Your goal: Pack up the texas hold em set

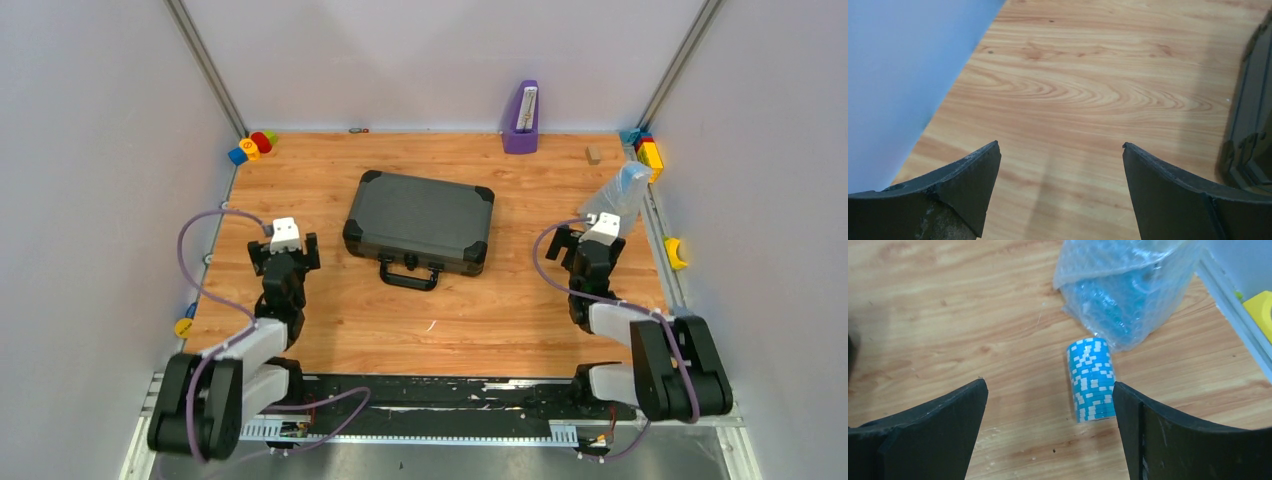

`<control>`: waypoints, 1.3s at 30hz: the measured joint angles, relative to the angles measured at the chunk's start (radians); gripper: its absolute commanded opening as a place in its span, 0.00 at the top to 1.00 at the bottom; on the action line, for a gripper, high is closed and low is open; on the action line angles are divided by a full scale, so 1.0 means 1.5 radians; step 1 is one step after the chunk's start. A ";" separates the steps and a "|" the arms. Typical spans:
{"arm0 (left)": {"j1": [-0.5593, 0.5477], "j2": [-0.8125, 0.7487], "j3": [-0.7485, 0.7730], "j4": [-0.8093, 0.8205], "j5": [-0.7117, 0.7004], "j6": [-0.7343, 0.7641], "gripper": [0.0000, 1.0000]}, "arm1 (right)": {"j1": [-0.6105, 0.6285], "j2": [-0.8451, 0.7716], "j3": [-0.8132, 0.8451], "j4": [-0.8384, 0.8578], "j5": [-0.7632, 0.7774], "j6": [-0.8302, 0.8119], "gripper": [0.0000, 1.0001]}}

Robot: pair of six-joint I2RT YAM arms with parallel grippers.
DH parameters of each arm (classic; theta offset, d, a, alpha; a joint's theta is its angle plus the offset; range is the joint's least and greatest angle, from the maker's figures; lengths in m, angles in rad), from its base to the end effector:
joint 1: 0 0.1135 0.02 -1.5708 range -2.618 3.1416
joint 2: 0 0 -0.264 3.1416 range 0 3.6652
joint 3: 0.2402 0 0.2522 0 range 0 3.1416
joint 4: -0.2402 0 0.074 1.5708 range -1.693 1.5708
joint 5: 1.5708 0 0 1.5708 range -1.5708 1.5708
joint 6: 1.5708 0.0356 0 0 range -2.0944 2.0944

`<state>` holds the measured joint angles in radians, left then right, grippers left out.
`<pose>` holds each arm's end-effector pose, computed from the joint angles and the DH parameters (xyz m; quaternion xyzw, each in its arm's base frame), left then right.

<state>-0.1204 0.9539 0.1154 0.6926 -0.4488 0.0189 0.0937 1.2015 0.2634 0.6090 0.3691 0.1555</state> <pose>0.1812 -0.0064 0.1714 -0.0938 0.7461 0.1358 0.6450 0.2196 0.0077 0.1630 0.1314 0.7959 -0.0770 0.5860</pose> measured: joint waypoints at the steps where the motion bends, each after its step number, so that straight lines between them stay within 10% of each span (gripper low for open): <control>1: 0.004 0.046 0.017 0.017 0.014 0.003 0.04 | 0.000 0.034 0.001 0.018 -0.006 -0.011 0.00; 10: 0.072 0.307 0.039 0.251 0.203 0.005 0.02 | -0.030 0.126 0.003 0.155 -0.055 -0.053 0.02; 20: 0.073 0.306 0.112 0.208 0.246 0.004 0.00 | -0.079 0.136 -0.051 0.266 -0.093 -0.035 0.12; 22: 0.073 0.306 0.112 0.203 0.246 0.004 0.00 | -0.079 0.135 -0.051 0.265 -0.095 -0.034 0.01; 39: 0.073 0.306 0.112 0.189 0.243 0.003 0.00 | -0.079 0.135 -0.051 0.266 -0.096 -0.030 0.00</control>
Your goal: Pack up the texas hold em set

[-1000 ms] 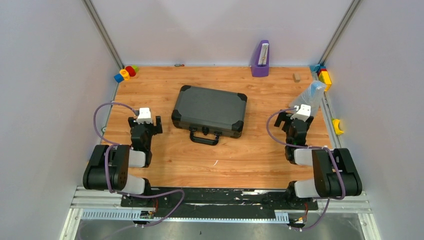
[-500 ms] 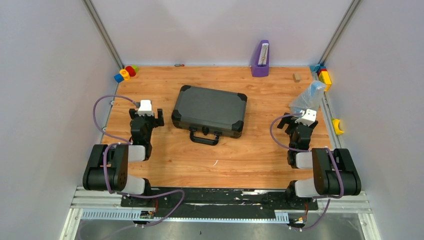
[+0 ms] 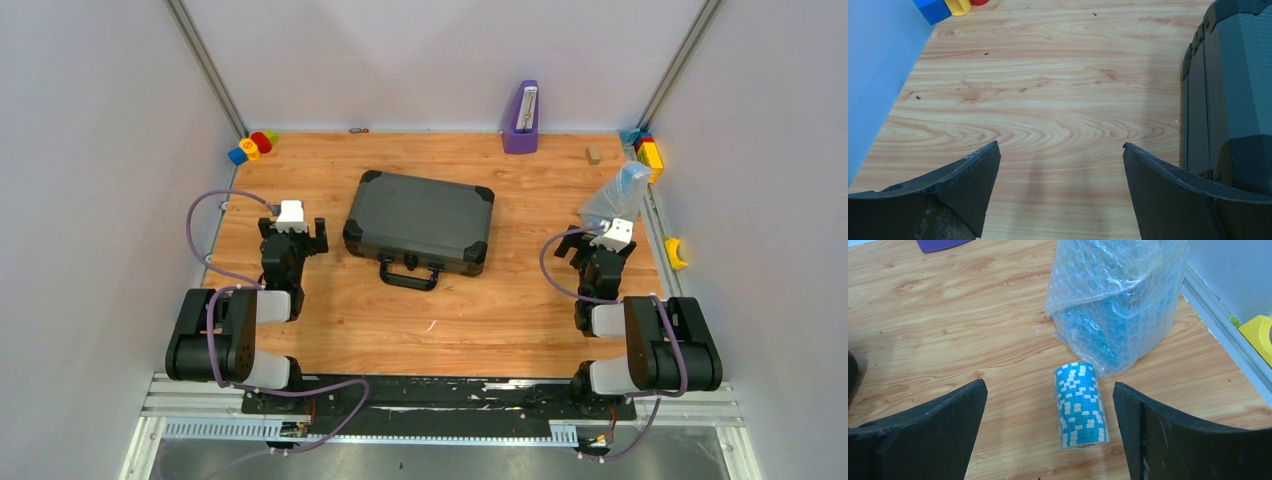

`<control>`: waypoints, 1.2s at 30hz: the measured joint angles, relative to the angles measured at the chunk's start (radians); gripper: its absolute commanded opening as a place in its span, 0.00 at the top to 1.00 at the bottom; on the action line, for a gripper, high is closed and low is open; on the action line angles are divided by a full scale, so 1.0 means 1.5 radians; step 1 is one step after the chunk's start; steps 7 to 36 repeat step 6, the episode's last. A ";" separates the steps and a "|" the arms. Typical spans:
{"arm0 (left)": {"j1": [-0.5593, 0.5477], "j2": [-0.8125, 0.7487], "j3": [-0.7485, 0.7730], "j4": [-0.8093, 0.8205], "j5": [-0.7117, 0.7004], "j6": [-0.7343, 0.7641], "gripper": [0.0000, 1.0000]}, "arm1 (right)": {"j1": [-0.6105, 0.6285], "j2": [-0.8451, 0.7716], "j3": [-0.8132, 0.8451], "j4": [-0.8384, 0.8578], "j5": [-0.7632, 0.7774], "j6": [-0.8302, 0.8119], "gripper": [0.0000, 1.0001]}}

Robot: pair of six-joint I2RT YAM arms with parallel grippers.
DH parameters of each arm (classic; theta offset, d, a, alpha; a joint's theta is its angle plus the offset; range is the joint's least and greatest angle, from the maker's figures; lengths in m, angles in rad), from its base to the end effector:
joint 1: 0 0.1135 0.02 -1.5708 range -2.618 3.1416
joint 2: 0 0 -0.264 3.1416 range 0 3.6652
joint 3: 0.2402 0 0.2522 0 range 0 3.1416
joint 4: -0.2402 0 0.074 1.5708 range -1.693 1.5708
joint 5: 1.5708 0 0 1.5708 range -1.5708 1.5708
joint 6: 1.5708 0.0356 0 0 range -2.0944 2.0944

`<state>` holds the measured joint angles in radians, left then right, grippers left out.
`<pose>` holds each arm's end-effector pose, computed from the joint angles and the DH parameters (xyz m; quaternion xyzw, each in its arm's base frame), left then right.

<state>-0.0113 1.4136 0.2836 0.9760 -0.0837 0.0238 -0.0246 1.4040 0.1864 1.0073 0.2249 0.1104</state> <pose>0.2456 0.0002 0.1615 -0.0139 0.7591 0.0358 0.6498 0.2232 -0.0134 0.1421 0.1225 0.7660 -0.0604 0.6282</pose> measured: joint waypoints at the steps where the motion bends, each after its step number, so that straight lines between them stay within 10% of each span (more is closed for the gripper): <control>1: 0.000 0.000 0.000 0.000 0.000 0.000 0.00 | 0.000 0.000 0.000 0.000 0.000 0.000 0.00; 36: 0.000 0.000 0.000 0.000 0.000 0.000 0.00 | 0.000 0.000 0.000 0.000 -0.002 0.000 0.00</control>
